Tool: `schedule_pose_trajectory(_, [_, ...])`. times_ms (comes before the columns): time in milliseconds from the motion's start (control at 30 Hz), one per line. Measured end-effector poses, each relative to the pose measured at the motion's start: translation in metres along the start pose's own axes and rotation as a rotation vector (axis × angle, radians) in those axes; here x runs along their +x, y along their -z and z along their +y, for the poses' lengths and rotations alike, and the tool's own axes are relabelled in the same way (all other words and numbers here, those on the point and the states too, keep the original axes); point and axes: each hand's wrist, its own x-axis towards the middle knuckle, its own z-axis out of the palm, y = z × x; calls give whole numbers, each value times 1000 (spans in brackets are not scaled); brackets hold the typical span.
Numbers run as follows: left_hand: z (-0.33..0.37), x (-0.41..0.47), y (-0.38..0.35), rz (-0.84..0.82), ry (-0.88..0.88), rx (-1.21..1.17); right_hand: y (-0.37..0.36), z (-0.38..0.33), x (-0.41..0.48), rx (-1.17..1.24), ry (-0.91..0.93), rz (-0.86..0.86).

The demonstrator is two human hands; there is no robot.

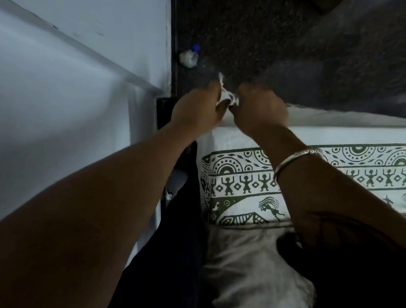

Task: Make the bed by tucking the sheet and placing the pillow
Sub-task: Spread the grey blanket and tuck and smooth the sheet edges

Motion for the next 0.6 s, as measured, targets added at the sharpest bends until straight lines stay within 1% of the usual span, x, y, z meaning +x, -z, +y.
schedule_pose_trajectory(67, [4, -7, -7, -100, 13, 21, -10, 8, -11, -23, 29, -61])
schedule_pose_trajectory(133, [4, -13, -13, -173, 4, 10, -18, 14, -20, 2, 52, -82])
schedule_pose_trajectory(200, [4, -15, -16, -198, -1, 11, -24, 16, -23, 41, 52, -79])
schedule_pose_trajectory(333, [20, -13, -8, -190, -57, 183, -20, 16, -25, 88, 54, -54])
schedule_pose_trajectory(400, [33, -13, 2, -203, -75, 224, -10, 23, -31, 121, 28, -53])
schedule_pose_trajectory(500, [60, -19, 20, -268, -192, 287, 12, 39, -49, 126, -70, -84])
schedule_pose_trajectory(600, [96, -31, 36, -386, -333, 369, 42, 58, -77, 87, -152, -105])
